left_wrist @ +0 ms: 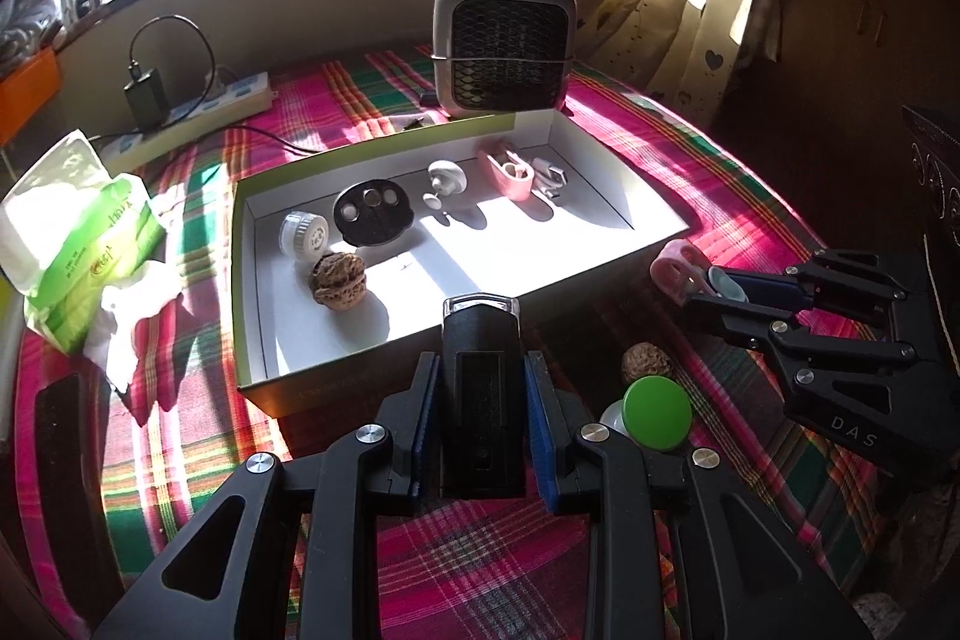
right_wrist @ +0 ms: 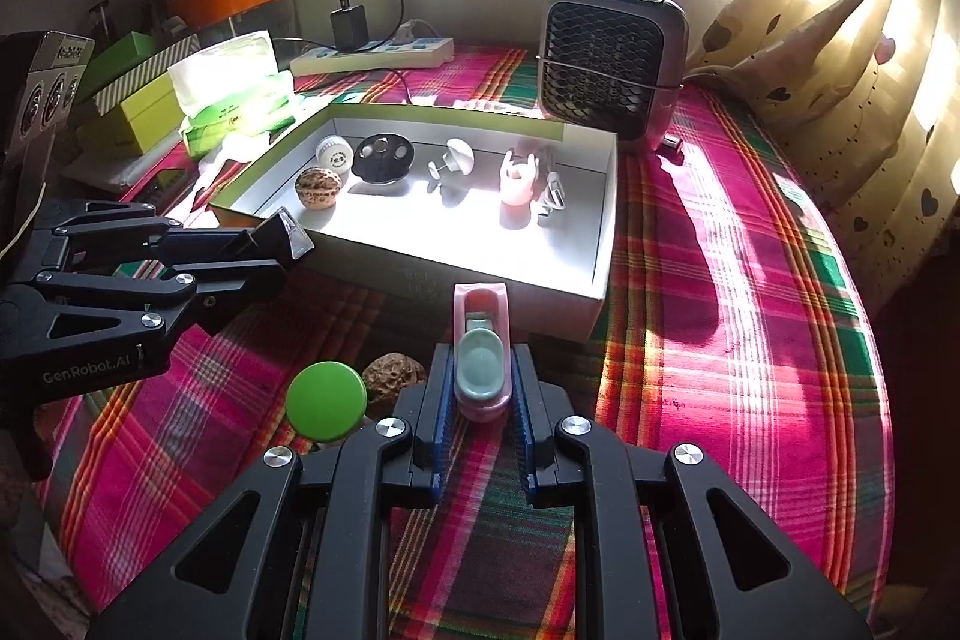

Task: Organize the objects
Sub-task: 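Lift and carry the black cylinder and pink holder into the white box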

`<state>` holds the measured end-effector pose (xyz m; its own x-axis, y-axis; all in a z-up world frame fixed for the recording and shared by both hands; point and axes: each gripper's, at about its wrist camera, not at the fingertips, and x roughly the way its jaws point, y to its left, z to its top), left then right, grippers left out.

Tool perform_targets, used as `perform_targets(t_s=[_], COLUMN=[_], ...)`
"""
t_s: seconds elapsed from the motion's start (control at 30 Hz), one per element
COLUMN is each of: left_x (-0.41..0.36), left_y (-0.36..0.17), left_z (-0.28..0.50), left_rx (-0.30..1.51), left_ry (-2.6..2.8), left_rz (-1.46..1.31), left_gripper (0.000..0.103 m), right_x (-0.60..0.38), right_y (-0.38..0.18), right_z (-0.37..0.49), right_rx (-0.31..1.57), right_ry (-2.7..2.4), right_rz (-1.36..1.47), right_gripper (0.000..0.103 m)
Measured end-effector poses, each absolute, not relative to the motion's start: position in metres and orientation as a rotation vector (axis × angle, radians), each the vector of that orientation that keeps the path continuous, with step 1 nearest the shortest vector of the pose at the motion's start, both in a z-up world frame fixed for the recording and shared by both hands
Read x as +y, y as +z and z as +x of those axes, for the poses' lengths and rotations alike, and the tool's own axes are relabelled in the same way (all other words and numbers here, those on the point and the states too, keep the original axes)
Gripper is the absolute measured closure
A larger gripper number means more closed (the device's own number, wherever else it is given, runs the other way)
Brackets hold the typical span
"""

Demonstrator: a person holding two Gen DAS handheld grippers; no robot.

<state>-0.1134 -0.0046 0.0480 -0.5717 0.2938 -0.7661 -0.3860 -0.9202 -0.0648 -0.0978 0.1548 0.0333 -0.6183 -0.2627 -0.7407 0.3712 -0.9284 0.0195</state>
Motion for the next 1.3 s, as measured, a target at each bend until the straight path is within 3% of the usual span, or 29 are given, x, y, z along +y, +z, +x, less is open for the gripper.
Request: perform_targets(t_s=[0.73, 1.3], left_x=[-0.014, -0.006], left_y=[0.049, 0.031], left_z=[-0.153, -0.193], left_rx=[0.069, 0.057], left_ry=[2.523, 2.518], left_rz=[-1.233, -1.303], left_gripper=[0.079, 0.079], right_x=[0.127, 0.112], right_y=[0.049, 0.029], right_z=[-0.144, -0.198], right_rx=[0.203, 0.172], right_ry=[-2.508, -2.445], right_rz=[1.130, 1.226], right_gripper=[0.085, 0.085])
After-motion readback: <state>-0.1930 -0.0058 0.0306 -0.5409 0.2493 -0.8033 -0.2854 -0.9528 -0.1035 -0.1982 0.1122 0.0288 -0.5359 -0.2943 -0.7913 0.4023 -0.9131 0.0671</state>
